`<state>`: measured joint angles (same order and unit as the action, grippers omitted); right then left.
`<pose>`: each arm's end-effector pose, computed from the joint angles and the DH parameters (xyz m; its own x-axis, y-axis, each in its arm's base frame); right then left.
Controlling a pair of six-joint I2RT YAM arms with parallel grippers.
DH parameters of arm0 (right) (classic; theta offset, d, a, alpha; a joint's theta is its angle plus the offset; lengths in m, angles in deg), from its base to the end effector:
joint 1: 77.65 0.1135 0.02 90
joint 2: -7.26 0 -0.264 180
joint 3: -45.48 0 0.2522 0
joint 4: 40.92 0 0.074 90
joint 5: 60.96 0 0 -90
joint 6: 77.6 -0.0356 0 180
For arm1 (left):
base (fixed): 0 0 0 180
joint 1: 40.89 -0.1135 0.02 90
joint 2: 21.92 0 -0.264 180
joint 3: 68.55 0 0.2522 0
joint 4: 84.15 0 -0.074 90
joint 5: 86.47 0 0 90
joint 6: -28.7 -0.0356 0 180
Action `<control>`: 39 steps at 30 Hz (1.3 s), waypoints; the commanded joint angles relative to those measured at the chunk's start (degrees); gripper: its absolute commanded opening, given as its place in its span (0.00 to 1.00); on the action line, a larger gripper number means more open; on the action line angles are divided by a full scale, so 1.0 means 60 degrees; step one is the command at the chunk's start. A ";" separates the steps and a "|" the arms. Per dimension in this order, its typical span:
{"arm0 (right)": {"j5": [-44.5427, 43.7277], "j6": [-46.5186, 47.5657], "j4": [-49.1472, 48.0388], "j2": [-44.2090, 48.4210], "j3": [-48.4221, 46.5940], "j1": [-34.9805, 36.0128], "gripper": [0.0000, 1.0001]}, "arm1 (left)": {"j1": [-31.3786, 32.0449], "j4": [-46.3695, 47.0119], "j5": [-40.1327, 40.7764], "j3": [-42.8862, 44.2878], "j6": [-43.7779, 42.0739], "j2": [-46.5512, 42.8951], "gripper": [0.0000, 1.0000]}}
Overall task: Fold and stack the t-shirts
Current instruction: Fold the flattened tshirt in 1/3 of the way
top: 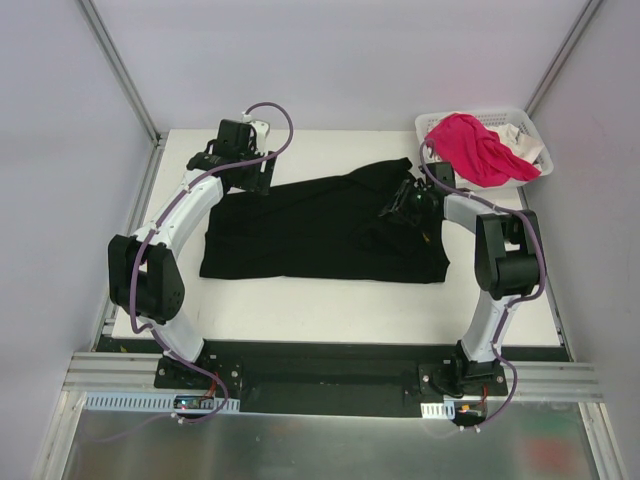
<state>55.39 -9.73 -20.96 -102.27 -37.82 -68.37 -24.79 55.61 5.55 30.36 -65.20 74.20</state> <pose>0.3999 0.0814 0.1744 -0.8284 0.2067 -0.5206 -0.1465 0.8172 0.5575 0.3722 -0.1061 0.3216 -0.5658 0.2341 -0.7906 0.2894 0.9542 0.0754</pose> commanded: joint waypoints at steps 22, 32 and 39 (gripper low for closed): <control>0.0164 0.0099 0.0474 -0.0493 -0.1914 0.0841 0.09 | 0.0042 -0.0040 0.0088 0.0472 0.0079 0.0035 0.73; 0.0442 0.0129 0.0725 -0.1212 -0.2810 0.1003 0.09 | 0.0042 -0.0040 0.0190 0.0487 -0.0053 0.0006 0.73; 0.0487 0.0070 0.0608 -0.1197 -0.2546 0.1061 0.20 | 0.0042 -0.0040 0.0147 0.0590 -0.0053 0.0079 0.73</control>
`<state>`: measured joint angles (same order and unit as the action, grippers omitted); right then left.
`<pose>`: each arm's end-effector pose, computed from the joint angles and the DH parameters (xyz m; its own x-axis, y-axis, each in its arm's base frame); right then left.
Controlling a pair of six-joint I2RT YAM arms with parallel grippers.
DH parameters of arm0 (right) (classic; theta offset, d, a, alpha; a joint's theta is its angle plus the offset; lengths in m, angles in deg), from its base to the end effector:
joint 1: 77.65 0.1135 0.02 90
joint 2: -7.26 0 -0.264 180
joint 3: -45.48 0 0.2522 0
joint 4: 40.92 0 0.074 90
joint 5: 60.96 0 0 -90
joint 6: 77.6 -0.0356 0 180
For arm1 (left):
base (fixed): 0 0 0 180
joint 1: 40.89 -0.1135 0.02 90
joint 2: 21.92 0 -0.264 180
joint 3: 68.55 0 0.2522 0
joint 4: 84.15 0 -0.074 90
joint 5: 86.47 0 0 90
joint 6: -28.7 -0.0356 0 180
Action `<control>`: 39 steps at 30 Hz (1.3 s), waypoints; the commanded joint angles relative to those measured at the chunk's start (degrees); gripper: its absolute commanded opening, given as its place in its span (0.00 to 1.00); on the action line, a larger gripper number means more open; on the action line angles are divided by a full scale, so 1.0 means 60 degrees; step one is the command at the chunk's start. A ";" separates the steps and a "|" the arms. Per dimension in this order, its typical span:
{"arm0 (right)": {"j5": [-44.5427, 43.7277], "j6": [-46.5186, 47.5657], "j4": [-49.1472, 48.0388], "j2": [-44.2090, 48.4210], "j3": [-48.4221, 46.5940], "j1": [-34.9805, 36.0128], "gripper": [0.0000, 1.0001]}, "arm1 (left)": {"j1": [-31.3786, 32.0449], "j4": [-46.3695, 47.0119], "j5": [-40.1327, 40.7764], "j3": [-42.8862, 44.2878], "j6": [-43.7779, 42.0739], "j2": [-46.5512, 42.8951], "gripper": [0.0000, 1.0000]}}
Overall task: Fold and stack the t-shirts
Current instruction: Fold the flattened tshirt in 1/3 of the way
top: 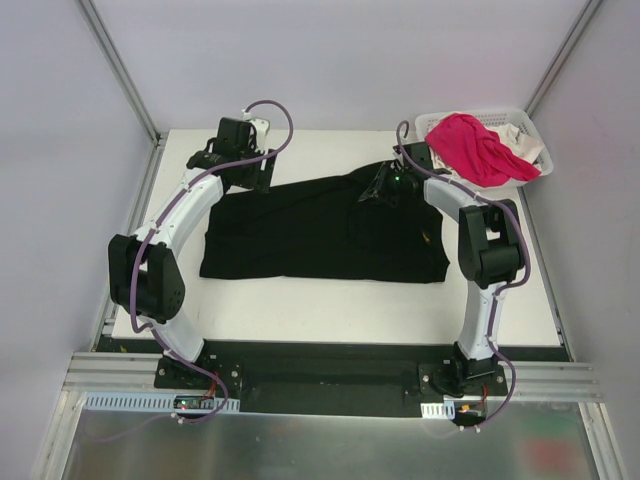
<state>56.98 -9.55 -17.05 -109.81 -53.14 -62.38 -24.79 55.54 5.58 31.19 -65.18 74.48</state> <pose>0.4368 0.1365 0.1978 -0.8143 0.1200 -0.5679 -0.2830 0.7721 0.5690 0.3739 -0.1066 0.3246 -0.5596 0.2319 -0.7957 0.2882 0.9546 0.0755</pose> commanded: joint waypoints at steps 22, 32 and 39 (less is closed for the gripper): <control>0.0762 -0.0004 0.1347 -0.1318 -0.2441 -0.1079 0.45 | 0.0056 -0.0029 0.0303 0.0422 -0.0086 -0.0641 0.73; 0.0572 0.0349 0.0425 0.0791 0.0709 -0.1402 0.45 | 0.0056 -0.0029 0.0275 0.0275 -0.0071 -0.0818 0.73; 0.0777 0.0231 0.0235 0.0894 0.1163 -0.1519 0.44 | 0.0100 -0.0029 0.0216 0.0275 -0.0027 -0.0788 0.73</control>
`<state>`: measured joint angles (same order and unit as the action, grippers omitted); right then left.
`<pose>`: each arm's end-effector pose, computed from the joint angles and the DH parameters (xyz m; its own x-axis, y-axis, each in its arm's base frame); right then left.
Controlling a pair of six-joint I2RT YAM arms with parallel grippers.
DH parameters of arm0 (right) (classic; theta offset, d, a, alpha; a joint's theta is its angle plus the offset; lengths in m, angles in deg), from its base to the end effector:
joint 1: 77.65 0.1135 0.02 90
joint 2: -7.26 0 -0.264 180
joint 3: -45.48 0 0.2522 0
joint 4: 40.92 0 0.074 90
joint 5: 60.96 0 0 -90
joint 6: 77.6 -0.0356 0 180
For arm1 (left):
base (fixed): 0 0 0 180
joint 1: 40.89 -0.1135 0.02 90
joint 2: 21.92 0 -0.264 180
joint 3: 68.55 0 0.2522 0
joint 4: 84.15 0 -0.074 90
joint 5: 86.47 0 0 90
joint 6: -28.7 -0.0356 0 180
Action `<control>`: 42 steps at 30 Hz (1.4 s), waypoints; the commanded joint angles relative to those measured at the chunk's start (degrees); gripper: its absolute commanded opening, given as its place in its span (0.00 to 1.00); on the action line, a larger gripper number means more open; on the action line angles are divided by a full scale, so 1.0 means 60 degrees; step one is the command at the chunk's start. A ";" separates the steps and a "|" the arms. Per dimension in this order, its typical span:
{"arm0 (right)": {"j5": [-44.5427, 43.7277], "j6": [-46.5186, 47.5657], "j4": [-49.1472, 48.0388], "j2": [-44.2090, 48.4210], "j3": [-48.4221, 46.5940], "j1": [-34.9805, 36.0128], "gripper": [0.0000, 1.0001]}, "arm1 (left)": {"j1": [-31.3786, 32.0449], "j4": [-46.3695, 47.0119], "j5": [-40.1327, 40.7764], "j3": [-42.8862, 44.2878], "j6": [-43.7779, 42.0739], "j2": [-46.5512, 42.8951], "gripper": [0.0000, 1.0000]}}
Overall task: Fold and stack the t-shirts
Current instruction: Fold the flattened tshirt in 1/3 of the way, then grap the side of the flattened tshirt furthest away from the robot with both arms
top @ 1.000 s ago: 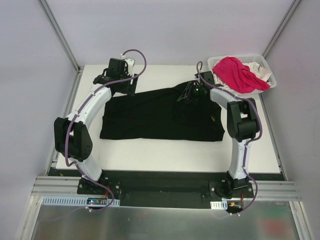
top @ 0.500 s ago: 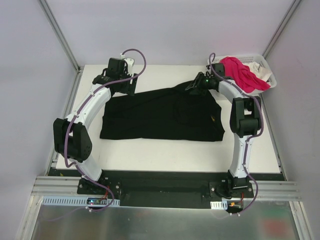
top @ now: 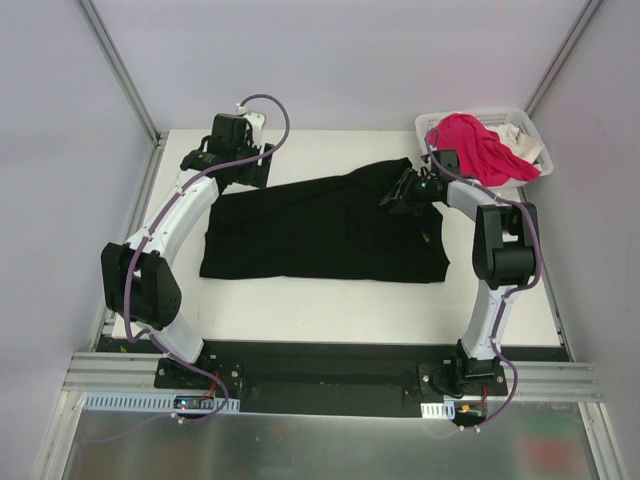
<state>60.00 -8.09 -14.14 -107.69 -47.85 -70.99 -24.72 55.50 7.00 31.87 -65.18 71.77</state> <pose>0.4302 0.0687 0.1818 -0.8493 0.2030 -0.4873 -0.1509 0.7911 0.5928 0.3643 -0.1034 0.3459 -0.5150 0.2197 -0.8286 0.2650 0.9601 0.0898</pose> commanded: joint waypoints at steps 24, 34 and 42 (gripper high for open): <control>0.0157 0.0134 -0.0690 0.1142 0.1339 -0.1417 0.45 | 0.0133 -0.0021 -0.0021 0.0221 -0.0071 -0.0337 0.73; 0.0275 -0.0144 -0.0880 0.0761 0.1060 -0.1139 0.45 | 0.0133 -0.0022 0.0053 0.0280 -0.0101 -0.0336 0.73; 0.0172 -0.0379 -0.1012 0.0440 0.0811 -0.0187 0.44 | 0.0133 -0.0022 0.0009 0.0192 -0.0057 -0.0249 0.73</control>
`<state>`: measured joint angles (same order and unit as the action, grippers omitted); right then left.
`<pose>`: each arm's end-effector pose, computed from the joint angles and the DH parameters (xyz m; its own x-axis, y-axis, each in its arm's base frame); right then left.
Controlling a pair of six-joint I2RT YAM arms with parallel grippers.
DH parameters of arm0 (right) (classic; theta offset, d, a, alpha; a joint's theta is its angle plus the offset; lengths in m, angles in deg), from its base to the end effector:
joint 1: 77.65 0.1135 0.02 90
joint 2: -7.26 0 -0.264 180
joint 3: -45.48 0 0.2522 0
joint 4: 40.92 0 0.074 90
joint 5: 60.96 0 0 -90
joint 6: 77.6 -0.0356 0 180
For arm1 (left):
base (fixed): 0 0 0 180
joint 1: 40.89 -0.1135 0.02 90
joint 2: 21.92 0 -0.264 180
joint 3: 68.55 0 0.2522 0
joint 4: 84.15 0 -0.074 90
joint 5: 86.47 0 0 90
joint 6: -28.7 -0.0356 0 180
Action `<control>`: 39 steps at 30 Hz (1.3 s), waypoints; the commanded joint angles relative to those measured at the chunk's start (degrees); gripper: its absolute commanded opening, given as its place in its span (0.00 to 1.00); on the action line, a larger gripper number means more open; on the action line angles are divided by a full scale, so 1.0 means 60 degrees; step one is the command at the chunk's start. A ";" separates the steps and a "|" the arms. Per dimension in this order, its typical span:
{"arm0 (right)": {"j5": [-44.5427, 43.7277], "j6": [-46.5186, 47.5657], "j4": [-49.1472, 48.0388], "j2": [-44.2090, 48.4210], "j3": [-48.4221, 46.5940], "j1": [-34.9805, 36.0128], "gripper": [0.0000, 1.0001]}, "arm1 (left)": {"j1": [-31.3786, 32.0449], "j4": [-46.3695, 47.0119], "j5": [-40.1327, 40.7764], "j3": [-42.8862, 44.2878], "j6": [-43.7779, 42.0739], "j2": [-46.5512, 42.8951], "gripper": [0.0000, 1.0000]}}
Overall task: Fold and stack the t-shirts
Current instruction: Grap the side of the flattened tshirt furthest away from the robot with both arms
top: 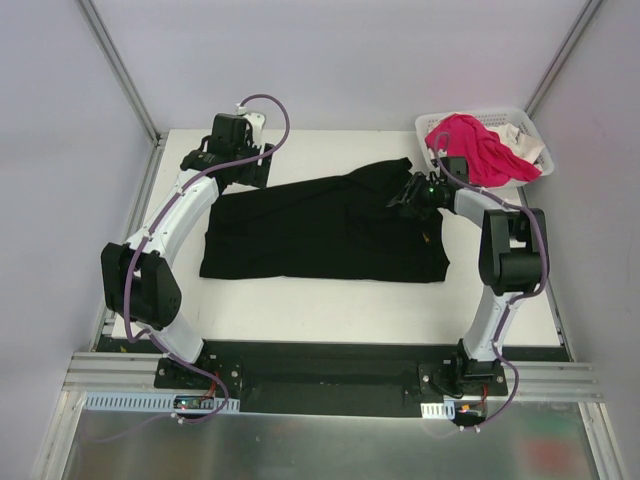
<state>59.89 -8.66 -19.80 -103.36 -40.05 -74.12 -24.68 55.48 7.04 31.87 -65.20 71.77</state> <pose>0.4118 0.0437 0.1782 -0.8187 0.2586 -0.5128 -0.1209 0.7952 0.5941 0.3642 -0.1036 0.3458 -0.5151 0.2204 -0.8283 0.2653 0.9599 0.0905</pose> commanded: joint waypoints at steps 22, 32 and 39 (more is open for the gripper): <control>0.0014 -0.0108 0.0005 -0.0473 -0.1193 0.0248 0.01 | 0.0126 -0.0003 0.0294 0.0089 -0.0199 -0.0395 0.73; -0.0322 0.0330 0.0575 -0.0429 -0.1632 -0.0075 0.01 | 0.0126 0.0026 0.0397 0.0075 -0.0199 -0.0307 0.73; -0.0746 0.0463 0.0912 -0.0692 -0.2013 -0.0120 0.01 | 0.0140 0.0041 0.0353 0.0045 -0.0243 -0.0293 0.73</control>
<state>57.44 -7.46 -16.04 -106.82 -48.18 -74.55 -24.68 55.52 8.59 31.87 -65.46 71.77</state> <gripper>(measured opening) 0.018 0.731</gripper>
